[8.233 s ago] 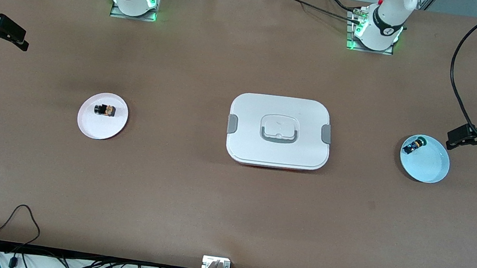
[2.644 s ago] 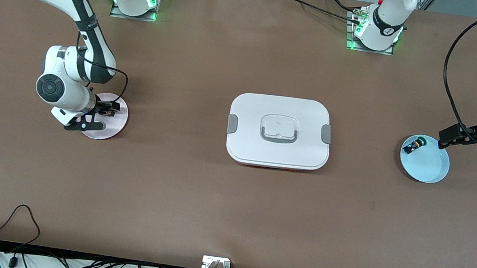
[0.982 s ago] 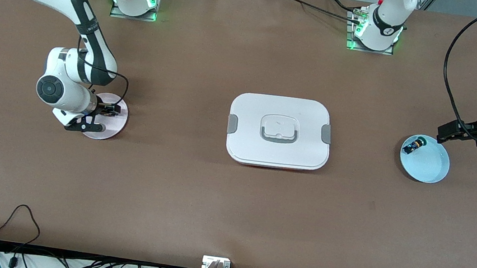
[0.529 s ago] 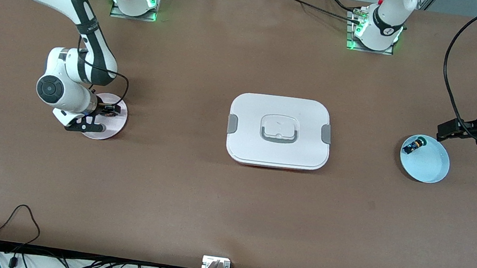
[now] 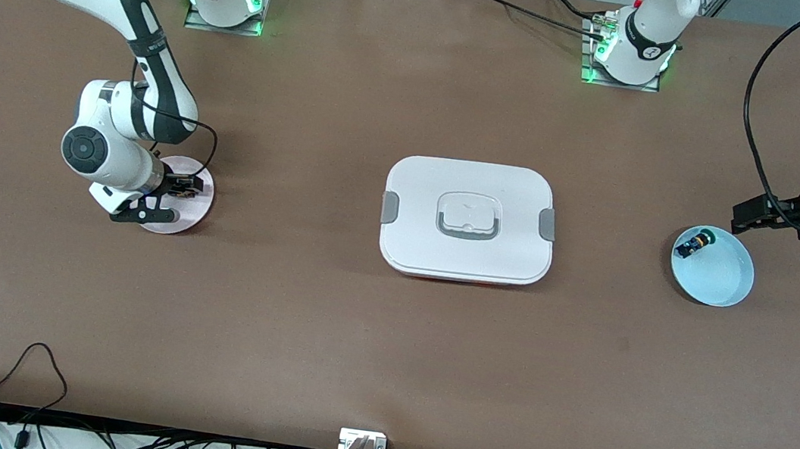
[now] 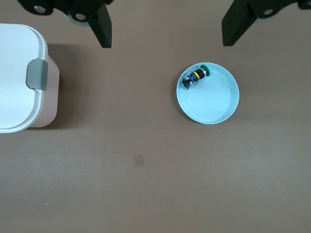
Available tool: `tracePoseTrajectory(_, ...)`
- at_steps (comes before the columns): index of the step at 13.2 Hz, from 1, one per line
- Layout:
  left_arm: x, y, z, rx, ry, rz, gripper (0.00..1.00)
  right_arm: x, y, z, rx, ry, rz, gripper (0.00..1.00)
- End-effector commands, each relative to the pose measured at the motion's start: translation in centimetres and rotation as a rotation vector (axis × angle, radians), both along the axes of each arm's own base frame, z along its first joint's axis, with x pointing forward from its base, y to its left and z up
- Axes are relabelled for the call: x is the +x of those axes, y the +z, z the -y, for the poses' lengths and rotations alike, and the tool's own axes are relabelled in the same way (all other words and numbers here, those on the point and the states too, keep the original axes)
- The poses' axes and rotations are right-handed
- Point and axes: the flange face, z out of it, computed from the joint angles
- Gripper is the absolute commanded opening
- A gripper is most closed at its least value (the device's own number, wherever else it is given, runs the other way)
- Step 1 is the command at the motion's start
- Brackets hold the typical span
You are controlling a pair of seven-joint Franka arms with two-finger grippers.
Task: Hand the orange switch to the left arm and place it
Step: 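Lift the switch with the right gripper while the left gripper rises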
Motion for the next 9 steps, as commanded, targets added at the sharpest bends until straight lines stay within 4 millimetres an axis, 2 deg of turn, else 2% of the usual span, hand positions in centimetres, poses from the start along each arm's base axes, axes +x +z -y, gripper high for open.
tracePoseTrajectory(1,0.1,0.8,0.3,0.014,0.003,-0.002,1.00,0.6,2.7,-0.9,0.017,0.016,-0.011,0.53)
tracePoseTrajectory(5,0.0,2.2,0.6,0.016,-0.020,0.023,1.00,2.0,5.1,-1.3,0.016,0.013,-0.063,0.51)
tracePoseTrajectory(6,0.0,2.4,1.1,0.009,-0.022,0.030,1.00,2.3,5.8,-1.5,0.018,0.015,-0.060,0.51)
tracePoseTrajectory(8,-0.4,2.6,3.6,0.020,-0.055,0.017,1.00,2.8,7.1,-1.8,0.020,0.019,-0.059,0.51)
tracePoseTrajectory(9,-0.5,2.6,3.1,0.021,-0.047,0.009,1.00,3.2,8.1,-1.8,0.020,0.020,-0.059,0.51)
